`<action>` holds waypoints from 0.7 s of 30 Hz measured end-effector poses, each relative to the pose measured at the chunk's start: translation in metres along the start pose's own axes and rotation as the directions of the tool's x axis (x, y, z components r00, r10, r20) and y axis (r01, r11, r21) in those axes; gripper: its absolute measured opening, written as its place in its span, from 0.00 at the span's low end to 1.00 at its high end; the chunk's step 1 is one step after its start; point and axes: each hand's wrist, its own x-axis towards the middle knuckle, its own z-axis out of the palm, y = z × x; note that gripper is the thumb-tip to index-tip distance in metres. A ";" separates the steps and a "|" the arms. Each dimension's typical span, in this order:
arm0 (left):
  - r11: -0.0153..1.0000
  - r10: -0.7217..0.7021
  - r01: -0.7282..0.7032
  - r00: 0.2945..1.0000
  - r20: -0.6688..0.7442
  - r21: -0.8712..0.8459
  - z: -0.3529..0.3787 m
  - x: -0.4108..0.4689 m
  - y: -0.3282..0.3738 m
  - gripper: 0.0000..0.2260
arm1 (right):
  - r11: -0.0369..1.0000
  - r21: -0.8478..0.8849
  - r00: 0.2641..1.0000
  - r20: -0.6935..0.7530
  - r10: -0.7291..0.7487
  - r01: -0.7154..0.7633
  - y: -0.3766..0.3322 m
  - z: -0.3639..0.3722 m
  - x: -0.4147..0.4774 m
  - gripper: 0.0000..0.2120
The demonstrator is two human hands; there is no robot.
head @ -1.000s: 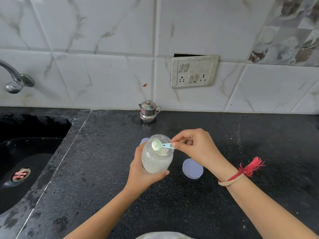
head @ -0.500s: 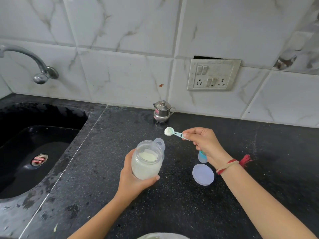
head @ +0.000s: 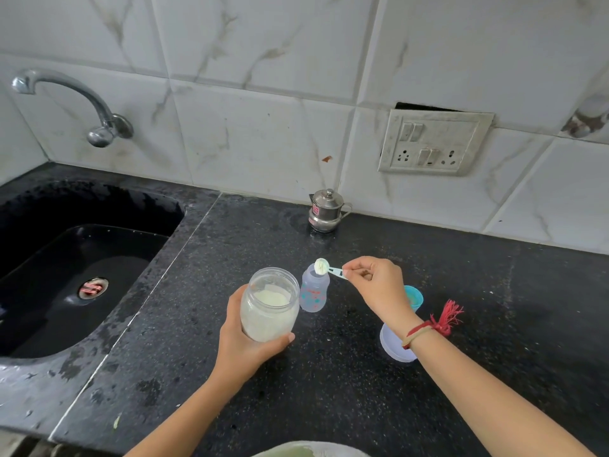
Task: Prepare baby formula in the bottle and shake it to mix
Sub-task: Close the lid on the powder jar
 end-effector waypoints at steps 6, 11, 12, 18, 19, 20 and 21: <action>1.000 0.001 -0.001 1.000 -0.004 -0.005 0.002 0.002 0.002 0.42 | 0.891 -0.317 0.943 0.049 -0.328 0.326 -0.004 0.002 -0.012 0.09; 1.000 -0.019 0.019 1.000 -0.009 -0.001 0.001 0.002 -0.001 0.44 | 0.607 -0.557 0.812 0.256 -0.524 0.567 -0.006 0.003 -0.021 0.10; 1.000 -0.021 0.021 1.000 -0.010 -0.001 0.001 0.003 -0.002 0.44 | 0.553 -0.575 0.779 0.275 -0.564 0.603 -0.006 0.003 -0.022 0.11; 1.000 -0.016 0.017 1.000 -0.015 0.007 0.000 0.003 -0.001 0.44 | 0.363 -0.614 0.631 0.298 -0.716 0.701 -0.002 0.004 -0.021 0.18; 1.000 -0.017 0.017 1.000 -0.015 0.008 0.000 0.002 0.000 0.44 | 0.392 -0.604 0.643 0.275 -0.715 0.694 -0.001 0.004 -0.021 0.18; 1.000 -0.019 0.019 1.000 -0.013 0.008 0.000 0.003 0.001 0.44 | 0.442 -0.589 0.667 0.236 -0.707 0.677 0.000 0.004 -0.021 0.17; 1.000 -0.021 0.021 1.000 -0.009 0.007 0.000 0.003 0.002 0.44 | 0.527 -0.558 0.715 0.185 -0.674 0.641 0.000 0.005 -0.021 0.15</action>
